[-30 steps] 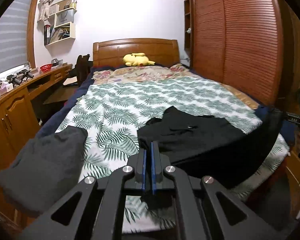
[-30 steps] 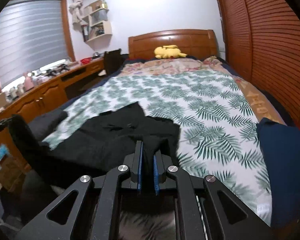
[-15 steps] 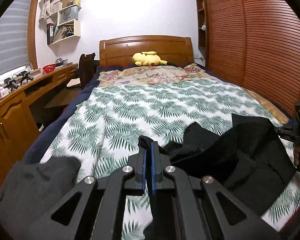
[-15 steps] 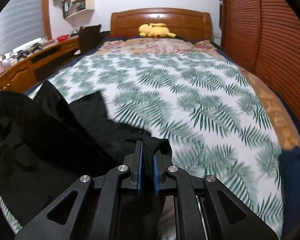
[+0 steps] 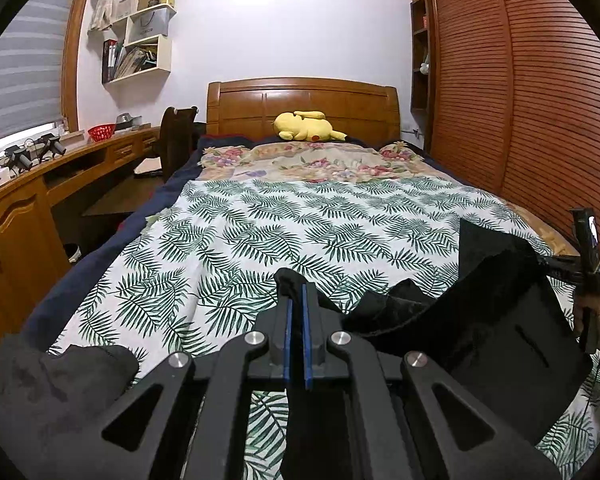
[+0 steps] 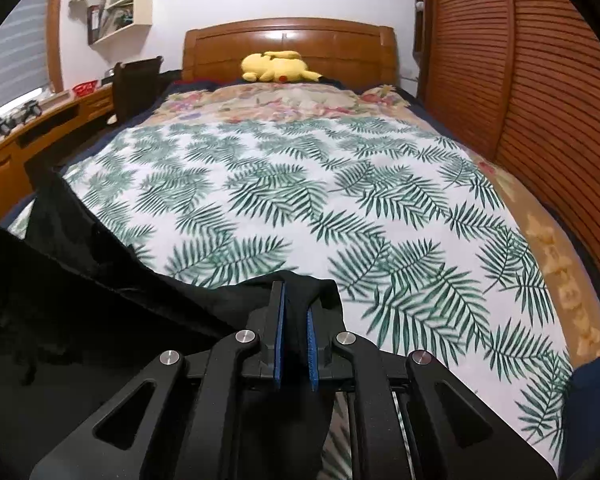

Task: Fold large clothes
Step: 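Lift the hem with both grippers and fold it toward the collar, then lower the hem onto the coat and open both grippers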

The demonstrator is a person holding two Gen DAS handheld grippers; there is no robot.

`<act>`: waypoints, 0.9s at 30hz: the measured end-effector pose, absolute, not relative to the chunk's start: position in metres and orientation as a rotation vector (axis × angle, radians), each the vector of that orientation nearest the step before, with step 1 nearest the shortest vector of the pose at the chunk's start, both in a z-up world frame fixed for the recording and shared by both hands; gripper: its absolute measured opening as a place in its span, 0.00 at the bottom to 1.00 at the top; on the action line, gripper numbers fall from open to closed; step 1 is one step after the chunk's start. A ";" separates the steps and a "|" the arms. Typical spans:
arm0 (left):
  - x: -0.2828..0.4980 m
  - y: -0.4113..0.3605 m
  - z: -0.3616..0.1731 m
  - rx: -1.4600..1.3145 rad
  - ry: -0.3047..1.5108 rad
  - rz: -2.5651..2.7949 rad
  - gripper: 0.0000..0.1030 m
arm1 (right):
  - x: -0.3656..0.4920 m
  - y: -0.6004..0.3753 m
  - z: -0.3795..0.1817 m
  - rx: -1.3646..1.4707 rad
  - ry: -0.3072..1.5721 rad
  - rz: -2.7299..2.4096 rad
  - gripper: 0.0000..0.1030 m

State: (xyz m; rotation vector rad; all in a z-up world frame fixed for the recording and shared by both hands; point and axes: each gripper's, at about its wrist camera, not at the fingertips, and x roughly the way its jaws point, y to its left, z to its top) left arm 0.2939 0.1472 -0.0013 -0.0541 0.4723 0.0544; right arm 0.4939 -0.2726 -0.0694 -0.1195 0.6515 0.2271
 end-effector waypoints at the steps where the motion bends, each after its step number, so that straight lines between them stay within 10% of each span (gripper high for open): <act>1: 0.295 0.147 -0.002 -0.062 0.468 0.053 0.02 | 0.499 -0.272 -0.070 -0.114 0.649 0.216 0.07; 15: 0.288 0.113 -0.040 0.027 0.618 -0.049 0.17 | 0.539 -0.254 -0.098 -0.186 0.700 0.085 0.08; 18: 0.285 0.108 -0.043 0.022 0.632 -0.066 0.19 | 0.539 -0.249 -0.090 -0.187 0.697 0.085 0.19; 21: 0.285 0.106 -0.047 -0.002 0.656 -0.097 0.20 | 0.536 -0.244 -0.078 -0.192 0.687 0.103 0.68; 27: 0.285 0.099 -0.051 0.000 0.675 -0.112 0.20 | 0.506 -0.235 -0.056 -0.242 0.686 0.211 0.70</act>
